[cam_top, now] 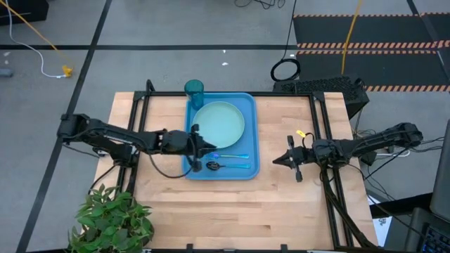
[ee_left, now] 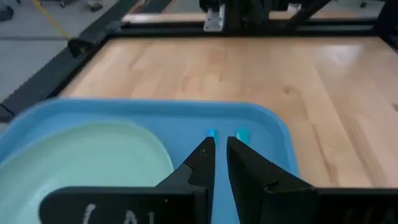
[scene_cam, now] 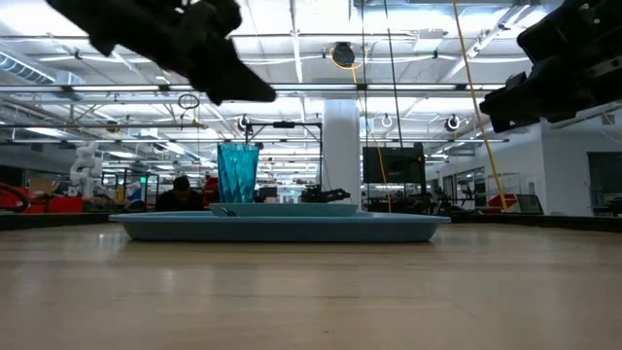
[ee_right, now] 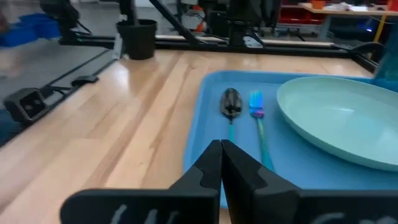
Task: Pick and place plate/cup/fork/spoon on tray
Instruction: Return to Home Position
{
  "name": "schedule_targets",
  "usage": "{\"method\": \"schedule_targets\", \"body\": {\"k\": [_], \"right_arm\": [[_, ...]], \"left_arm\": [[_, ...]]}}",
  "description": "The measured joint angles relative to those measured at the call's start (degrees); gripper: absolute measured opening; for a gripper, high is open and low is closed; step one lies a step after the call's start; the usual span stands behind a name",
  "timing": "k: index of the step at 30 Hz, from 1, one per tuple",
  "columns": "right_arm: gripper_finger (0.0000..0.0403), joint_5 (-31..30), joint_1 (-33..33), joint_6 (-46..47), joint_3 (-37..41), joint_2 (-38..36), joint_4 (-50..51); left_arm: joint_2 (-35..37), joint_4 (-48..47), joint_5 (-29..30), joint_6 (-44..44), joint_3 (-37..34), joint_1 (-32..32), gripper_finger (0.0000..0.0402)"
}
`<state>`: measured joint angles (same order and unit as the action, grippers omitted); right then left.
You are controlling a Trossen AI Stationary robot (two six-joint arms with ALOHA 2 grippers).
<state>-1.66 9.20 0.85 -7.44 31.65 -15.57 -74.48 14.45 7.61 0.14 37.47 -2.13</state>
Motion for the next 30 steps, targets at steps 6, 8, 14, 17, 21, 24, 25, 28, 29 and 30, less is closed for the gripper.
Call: {"method": "schedule_targets", "body": {"k": [6, 8, 14, 17, 21, 24, 25, 28, 29, 30], "right_arm": [[0.0000, -3.2, 4.5, 0.1, 0.0, -1.2, 0.8], [0.0000, -3.2, 5.7, 0.0, 0.0, -1.7, 0.9], [0.0000, -3.1, 7.4, -0.1, 0.0, -2.9, 0.9], [0.0000, -3.1, 7.4, -0.5, 0.1, -3.6, 0.9], [0.0000, -2.7, 7.4, -0.6, 2.5, -5.1, -1.6], [0.0000, -2.7, 7.3, -0.7, 4.1, -6.2, -3.7], [0.0000, -2.7, 7.3, -1.0, 4.2, -6.6, -3.7], [0.0000, -2.7, 7.3, -2.1, 4.2, -8.4, -3.0], [0.0000, -2.7, 7.3, -2.6, 4.2, -9.2, -2.6], [0.0000, -2.7, 7.3, -3.0, 4.2, -10.1, -1.8]], "left_arm": [[5.5, -0.2, 1.8, -0.7, -3.0, -1.5, 0.0046], [6.5, 0.6, 1.9, -0.6, -3.4, -1.9, 0.0046], [7.9, 0.7, 2.0, 0.0, -3.8, -2.5, 0.0046], [7.9, 1.3, 2.0, 0.1, -3.8, -2.5, 0.0046], [7.9, 1.2, 2.1, -0.1, -3.8, -3.1, 0.0046], [7.9, 2.1, 2.1, -0.1, -3.8, -4.0, 0.0046], [7.9, 2.3, 2.0, 0.0, -3.8, -4.2, 0.0046], [7.9, 2.6, 2.0, 0.0, -3.8, -4.7, 0.0046], [7.9, 2.5, 2.0, 0.1, -3.8, -4.7, 0.0046], [7.9, 2.5, 2.0, 0.1, -3.8, -4.8, 0.0046]]}}
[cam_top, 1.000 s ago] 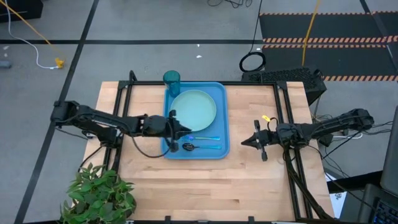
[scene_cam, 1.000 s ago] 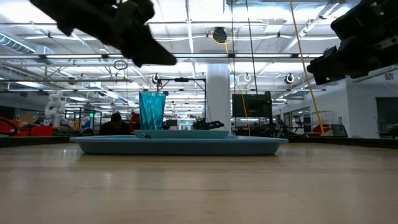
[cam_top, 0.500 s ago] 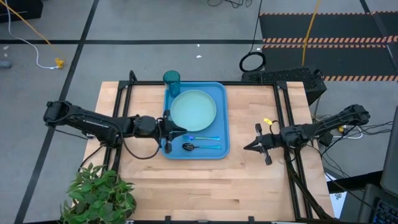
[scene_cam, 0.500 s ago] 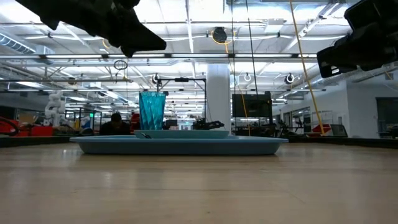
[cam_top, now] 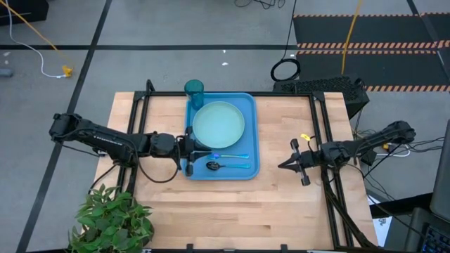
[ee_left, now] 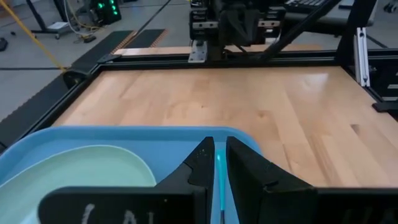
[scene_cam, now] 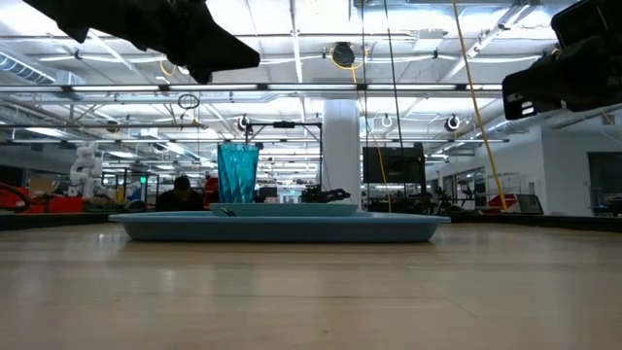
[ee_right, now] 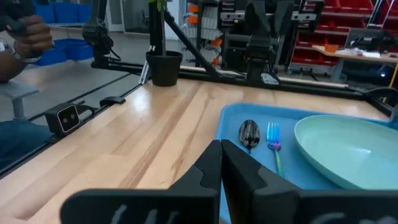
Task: Pick and place plate/cup/fork/spoon on tray
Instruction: Return to Home Position
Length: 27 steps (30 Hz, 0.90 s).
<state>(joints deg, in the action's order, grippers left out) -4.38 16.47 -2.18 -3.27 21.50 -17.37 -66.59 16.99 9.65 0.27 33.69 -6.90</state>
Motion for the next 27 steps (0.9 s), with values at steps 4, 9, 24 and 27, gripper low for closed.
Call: {"method": "schedule_targets", "body": {"k": [4, 9, 24, 27], "right_arm": [[0.0000, 0.0, 0.0, -0.5, 0.0, -5.0, 4.2], [0.0000, 0.1, 0.0, -0.9, 0.0, -12.5, 10.0], [0.0000, 3.0, -1.7, -4.6, 1.4, -21.4, 14.2], [0.0000, 3.0, -2.6, -4.7, 1.4, -21.4, 14.5]], "left_arm": [[0.0, 0.0, 0.0, 0.1, 0.0, -0.4, 0.0046], [0.0, 0.0, 0.0, 0.2, 0.0, -0.4, 0.0046], [0.0, 0.6, -0.1, 0.2, 0.0, -0.9, 0.0046], [0.0, 0.6, -0.1, 0.2, 0.0, -0.9, 0.0046]]}}
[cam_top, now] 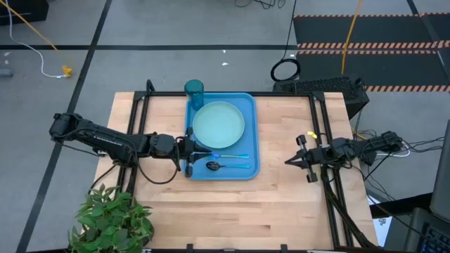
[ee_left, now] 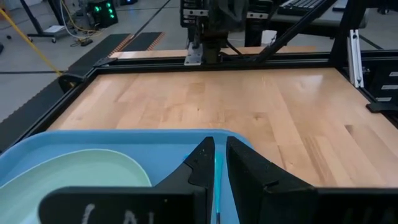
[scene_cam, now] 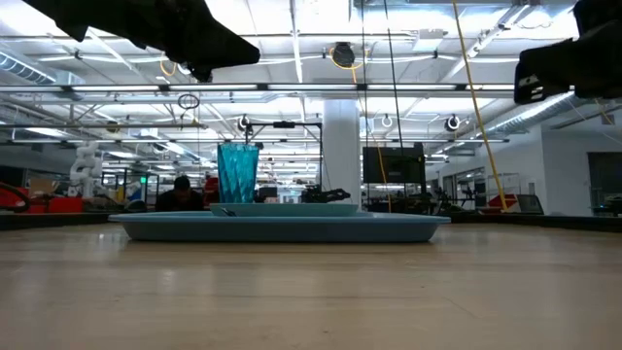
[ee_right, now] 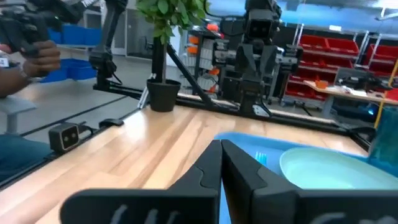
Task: Pick and place plate/cup/fork/spoon on tray
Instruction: Return to Home Position
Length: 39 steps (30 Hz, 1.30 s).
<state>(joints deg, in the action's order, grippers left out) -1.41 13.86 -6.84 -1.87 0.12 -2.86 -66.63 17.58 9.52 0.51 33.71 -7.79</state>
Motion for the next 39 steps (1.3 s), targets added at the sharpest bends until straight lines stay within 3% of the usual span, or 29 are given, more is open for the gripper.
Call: {"method": "schedule_targets", "body": {"k": [11, 21, 29, 39], "right_arm": [[0.0000, 0.1, -2.5, 1.2, 1.0, 0.1, 1.5], [0.0000, 0.0, -2.9, -1.3, 1.0, 0.2, 1.0], [0.0000, 0.0, -2.9, -1.4, 1.0, 0.2, 0.8], [0.0000, 0.0, -2.9, -1.4, 1.0, 0.2, 0.7]], "left_arm": [[0.0, 1.4, 0.0, 1.5, -0.4, 0.0, 0.0046], [0.0, 5.5, 0.1, -3.4, -8.6, 0.6, 0.0046], [0.2, 15.1, 0.0, -5.0, -17.2, 0.6, 0.0046], [10.0, 16.0, 0.0, -5.0, -24.6, 1.6, 0.0046]]}}
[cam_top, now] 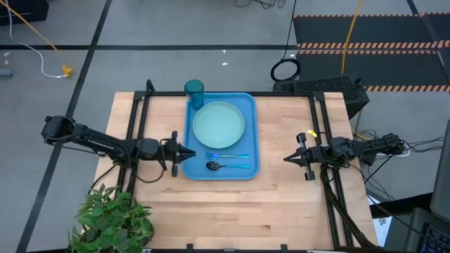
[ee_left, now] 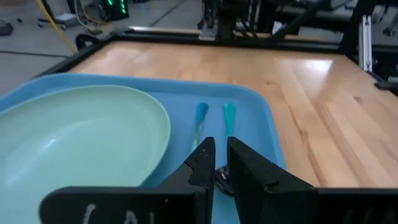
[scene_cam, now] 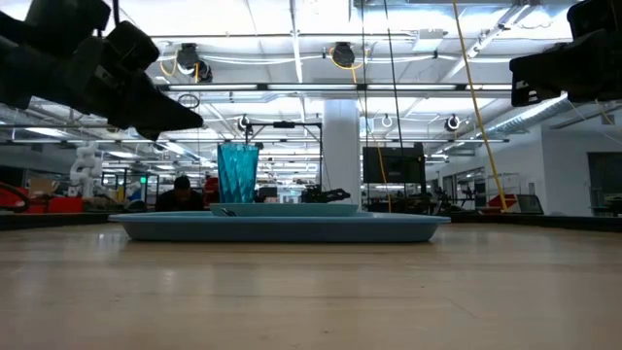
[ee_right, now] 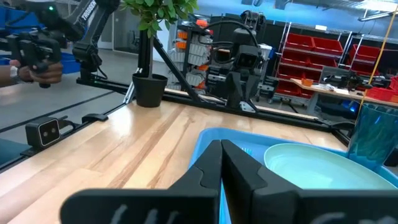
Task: Pick and place plate/cup/fork/spoon on tray
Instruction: Return to Home Position
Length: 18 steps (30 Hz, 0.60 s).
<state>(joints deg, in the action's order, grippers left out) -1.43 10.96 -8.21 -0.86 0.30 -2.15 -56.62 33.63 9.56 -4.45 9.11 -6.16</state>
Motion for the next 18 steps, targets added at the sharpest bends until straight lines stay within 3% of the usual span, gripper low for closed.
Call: {"method": "schedule_targets", "body": {"k": [12, 18], "right_arm": [[0.0000, 0.0, 0.0, 0.0, 0.0, 0.0, -0.1], [0.0000, 0.0, 0.0, 0.0, 0.0, 0.0, -0.1]], "left_arm": [[12.4, 0.0, 0.0, -0.6, -8.5, 1.3, 0.0046], [16.5, -2.9, 0.6, -0.1, -8.6, 1.3, 0.0046]]}}
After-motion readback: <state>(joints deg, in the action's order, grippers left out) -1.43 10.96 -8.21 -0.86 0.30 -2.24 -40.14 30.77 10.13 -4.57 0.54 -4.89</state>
